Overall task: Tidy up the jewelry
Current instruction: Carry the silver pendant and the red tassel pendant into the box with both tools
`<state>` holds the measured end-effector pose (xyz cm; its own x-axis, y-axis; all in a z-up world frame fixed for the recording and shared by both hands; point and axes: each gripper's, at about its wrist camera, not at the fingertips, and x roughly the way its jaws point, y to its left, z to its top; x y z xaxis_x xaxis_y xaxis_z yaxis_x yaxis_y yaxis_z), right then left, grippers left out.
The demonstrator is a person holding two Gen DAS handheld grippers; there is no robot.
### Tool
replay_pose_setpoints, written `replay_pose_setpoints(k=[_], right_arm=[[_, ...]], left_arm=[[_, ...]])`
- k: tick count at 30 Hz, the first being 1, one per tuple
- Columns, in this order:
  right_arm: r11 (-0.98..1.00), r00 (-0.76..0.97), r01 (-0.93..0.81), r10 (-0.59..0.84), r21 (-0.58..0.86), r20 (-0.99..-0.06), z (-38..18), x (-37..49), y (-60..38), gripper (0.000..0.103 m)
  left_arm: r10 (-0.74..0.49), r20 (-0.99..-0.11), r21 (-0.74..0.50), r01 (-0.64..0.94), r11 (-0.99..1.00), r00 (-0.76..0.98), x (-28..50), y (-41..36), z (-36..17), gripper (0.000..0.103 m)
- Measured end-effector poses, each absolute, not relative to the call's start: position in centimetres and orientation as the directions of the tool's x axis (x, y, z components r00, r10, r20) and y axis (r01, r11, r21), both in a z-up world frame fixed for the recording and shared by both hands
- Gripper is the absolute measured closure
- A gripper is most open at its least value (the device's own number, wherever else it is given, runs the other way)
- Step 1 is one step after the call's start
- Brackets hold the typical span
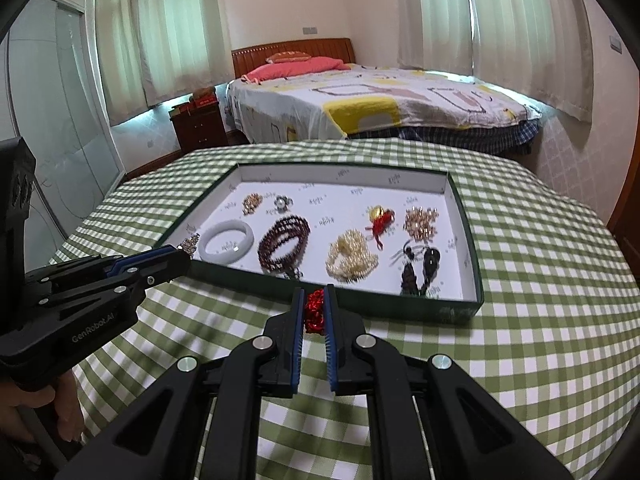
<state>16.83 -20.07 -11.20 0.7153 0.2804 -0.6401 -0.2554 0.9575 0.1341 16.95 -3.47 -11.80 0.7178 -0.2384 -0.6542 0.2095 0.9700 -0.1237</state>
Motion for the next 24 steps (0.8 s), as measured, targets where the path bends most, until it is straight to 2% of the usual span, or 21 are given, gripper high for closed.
replay_pose_setpoints(k=[13,24], right_arm=[[0.952,0.769,-0.290,0.295,0.103,-0.567,-7.1,18.7,-19.2,0.093],[0.951,0.799,-0.297,0.295,0.082,-0.525,-5.2,23.1,-18.8,0.093]], left_arm=[[-0.256,-0.581,-0.136,0.218,0.966,0.773,18.6,-3.2,-7.8,0.090],[-0.255,-0.546,-0.126,0.223,0.967,0.798,22.9,-4.8,-6.6,0.090]])
